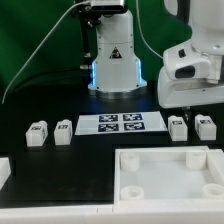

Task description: Assemble one leg

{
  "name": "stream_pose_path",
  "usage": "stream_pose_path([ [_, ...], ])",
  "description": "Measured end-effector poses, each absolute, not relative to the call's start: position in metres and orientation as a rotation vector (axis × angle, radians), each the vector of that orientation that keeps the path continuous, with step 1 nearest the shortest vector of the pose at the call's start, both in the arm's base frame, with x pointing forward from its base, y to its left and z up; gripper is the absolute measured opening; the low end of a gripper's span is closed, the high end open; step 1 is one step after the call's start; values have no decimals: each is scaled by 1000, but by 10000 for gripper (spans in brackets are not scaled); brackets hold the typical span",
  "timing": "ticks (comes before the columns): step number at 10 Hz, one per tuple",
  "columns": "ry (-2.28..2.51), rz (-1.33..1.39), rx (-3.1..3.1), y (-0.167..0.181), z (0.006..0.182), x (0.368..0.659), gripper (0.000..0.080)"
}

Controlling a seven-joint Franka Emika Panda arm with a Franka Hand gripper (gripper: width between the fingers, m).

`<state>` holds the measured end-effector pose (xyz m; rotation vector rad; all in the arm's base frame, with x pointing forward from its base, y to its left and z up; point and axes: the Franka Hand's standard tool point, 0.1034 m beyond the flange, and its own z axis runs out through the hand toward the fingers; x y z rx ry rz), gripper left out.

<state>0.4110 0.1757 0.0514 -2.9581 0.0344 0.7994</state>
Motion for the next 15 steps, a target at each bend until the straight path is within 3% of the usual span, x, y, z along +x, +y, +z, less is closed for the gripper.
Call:
stream_pose_path([
  [3, 7, 1203, -2830, 178, 49, 411, 649],
  [5, 10, 1192, -2833, 179, 46, 412, 649],
  [9, 11, 1183, -2845, 184, 16, 388, 649],
  [12, 5, 1195, -2842, 185, 12, 383, 649],
  [14, 4, 1195, -2842, 185, 12, 383, 403],
  [15, 4, 1195, -2841, 185, 12, 383, 403],
])
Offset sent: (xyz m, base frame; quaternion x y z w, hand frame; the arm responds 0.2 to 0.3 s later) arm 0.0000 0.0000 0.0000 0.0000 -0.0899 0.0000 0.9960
